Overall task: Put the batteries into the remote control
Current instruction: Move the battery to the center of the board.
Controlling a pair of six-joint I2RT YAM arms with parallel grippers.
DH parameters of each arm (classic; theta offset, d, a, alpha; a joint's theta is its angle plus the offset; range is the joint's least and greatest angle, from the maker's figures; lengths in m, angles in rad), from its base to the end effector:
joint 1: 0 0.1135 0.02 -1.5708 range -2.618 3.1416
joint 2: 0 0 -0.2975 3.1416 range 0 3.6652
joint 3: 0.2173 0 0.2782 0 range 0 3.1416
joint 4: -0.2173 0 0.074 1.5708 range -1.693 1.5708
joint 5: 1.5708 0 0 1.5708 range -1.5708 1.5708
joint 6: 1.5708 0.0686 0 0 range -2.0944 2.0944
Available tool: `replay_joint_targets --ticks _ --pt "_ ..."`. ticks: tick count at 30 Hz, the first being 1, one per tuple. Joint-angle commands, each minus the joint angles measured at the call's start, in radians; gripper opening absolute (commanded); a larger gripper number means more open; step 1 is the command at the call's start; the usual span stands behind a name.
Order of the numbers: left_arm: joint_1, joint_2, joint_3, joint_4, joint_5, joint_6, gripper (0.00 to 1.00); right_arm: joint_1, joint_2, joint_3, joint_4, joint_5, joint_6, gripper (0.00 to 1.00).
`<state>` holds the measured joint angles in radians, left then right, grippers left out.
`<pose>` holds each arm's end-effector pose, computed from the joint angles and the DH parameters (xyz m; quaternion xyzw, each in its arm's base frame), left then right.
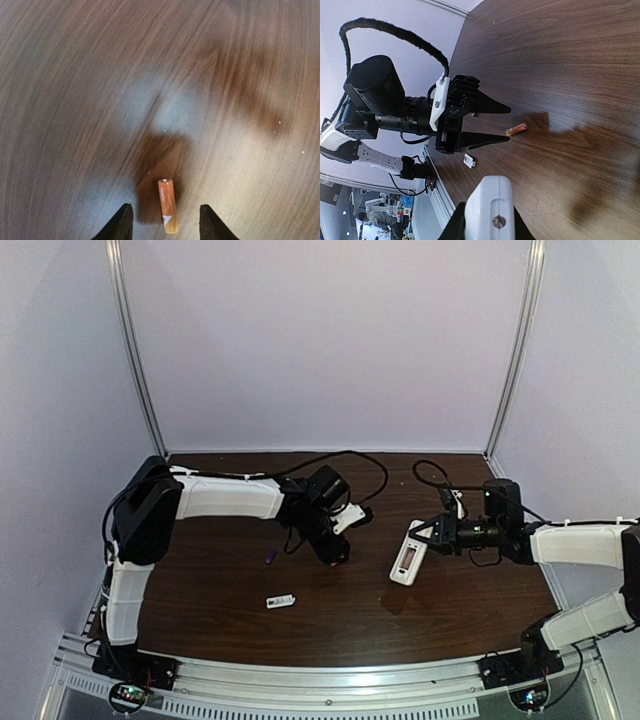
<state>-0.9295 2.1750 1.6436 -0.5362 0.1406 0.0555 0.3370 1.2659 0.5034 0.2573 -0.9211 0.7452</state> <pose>0.3046 -0.4241 0.1480 0.4722 0.8430 -0.1667 0.1962 0.2364 0.1407 0.1971 -0.0647 0.8014 0.5625 0.1928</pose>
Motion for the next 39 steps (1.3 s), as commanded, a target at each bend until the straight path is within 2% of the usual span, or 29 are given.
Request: replay_joint_targets --ticks 1,6,12,16,19,22,31,39 --pt "-0.01 0.063 0.08 -0.061 -0.064 0.039 0.47 -0.015 -0.019 -0.015 0.02 -0.024 0.008 0.0" --pt "-0.02 0.103 0.118 -0.113 -0.087 0.056 0.44 -0.026 -0.02 -0.017 0.014 -0.031 0.003 0.0" --pt "-0.056 0.096 0.103 -0.196 -0.076 0.138 0.22 -0.035 -0.022 -0.019 0.02 -0.035 0.003 0.0" --pt "-0.072 0.043 0.041 -0.237 -0.052 0.248 0.12 -0.037 -0.032 -0.021 0.024 -0.037 0.004 0.0" --pt "-0.072 -0.033 -0.029 -0.246 0.02 0.358 0.11 -0.039 -0.032 -0.023 0.035 -0.04 0.007 0.0" --pt "-0.083 -0.086 -0.074 -0.267 0.033 0.47 0.1 -0.039 -0.026 -0.029 0.058 -0.047 0.019 0.0" --pt "-0.098 -0.104 -0.087 -0.278 -0.066 0.706 0.08 -0.039 -0.02 -0.036 0.088 -0.057 0.037 0.0" --pt "-0.122 -0.075 -0.09 -0.19 -0.159 0.893 0.07 -0.041 -0.006 -0.031 0.087 -0.057 0.035 0.0"
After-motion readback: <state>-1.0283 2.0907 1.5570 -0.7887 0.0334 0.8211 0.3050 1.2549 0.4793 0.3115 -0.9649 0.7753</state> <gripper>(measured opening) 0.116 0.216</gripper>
